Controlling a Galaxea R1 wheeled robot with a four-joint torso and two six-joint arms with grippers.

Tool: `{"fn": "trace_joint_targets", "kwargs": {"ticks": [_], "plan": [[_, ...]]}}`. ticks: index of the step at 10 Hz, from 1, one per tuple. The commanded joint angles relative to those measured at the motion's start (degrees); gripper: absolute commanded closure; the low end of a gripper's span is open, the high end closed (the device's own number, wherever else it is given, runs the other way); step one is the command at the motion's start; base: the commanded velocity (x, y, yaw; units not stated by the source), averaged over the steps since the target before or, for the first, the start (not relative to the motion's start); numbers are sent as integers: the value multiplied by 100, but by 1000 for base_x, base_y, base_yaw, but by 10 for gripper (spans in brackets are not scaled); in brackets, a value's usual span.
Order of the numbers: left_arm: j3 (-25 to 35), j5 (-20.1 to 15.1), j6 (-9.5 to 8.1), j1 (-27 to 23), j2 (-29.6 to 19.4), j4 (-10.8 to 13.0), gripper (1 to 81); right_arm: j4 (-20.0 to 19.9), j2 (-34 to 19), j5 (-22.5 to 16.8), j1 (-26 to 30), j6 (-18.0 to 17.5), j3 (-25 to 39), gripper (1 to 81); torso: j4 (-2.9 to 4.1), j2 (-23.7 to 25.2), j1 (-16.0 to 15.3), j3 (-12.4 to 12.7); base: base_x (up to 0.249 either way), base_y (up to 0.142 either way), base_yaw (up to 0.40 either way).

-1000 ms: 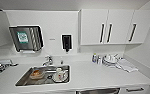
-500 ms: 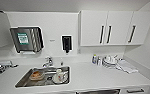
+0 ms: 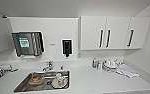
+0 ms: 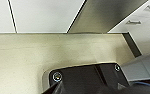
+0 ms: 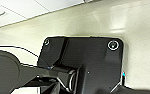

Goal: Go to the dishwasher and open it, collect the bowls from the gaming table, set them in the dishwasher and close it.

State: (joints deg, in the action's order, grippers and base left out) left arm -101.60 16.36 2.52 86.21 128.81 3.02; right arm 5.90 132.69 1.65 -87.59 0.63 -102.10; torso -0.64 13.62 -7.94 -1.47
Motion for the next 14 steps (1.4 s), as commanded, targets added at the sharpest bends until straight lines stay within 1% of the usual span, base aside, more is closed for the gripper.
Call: {"fn": "trace_joint_targets", "kwargs": {"ticks": [1, 3, 5, 6, 7, 8, 10, 11, 13, 14], "plan": [[1739, 280, -24, -608, -1700, 49, 10, -203, -715, -270, 614, -28, 736, 10, 0, 553, -356, 0, 0, 0, 0], [2724, 262, -24, -951, -2499, 67, 10, -203, -1014, -279, 799, -134, 1044, 10, 0, 971, -614, 2, 0, 0, 0], [3494, 192, -15, -1338, -3261, 76, 10, -203, -1303, -279, 1018, -142, 1358, 10, 0, 1371, -863, -439, 0, 0, 0], [3812, 149, -15, -1540, -3526, 128, 10, -212, -1462, -279, 1159, -151, 1553, 10, 0, 1550, -975, -635, 0, 0, 0], [4041, 0, -15, -1725, -3711, 145, 10, -221, -1585, -288, 1282, -265, 1736, 10, 0, 1714, -1075, -781, 0, 0, 0], [4165, -176, -24, -1892, -3774, 146, 10, -238, -1682, -279, 1387, -309, 1843, 10, 0, 1880, -1182, -938, 0, 0, 0], [4226, -536, -24, -2261, -3756, 128, 10, -247, -1796, -296, 1581, -449, 1922, 10, 0, 2313, -1460, -1346, 0, 0, 0], [4313, -814, -24, -2507, -3773, 93, 10, -247, -1814, -296, 1643, -511, 1940, 10, 0, 2516, -1589, -1539, 0, 0, 0], [4638, -1335, -24, -2903, -3774, 119, 10, -247, -1823, -244, 1722, -607, 1993, 10, 0, 2920, -1851, -1820, 0, 0, 0], [4806, -1477, -24, -3009, -3774, 145, 10, -247, -1840, -252, 1758, -695, 1993, 10, 0, 3146, -1998, -1867, 0, 0, 0]]}}
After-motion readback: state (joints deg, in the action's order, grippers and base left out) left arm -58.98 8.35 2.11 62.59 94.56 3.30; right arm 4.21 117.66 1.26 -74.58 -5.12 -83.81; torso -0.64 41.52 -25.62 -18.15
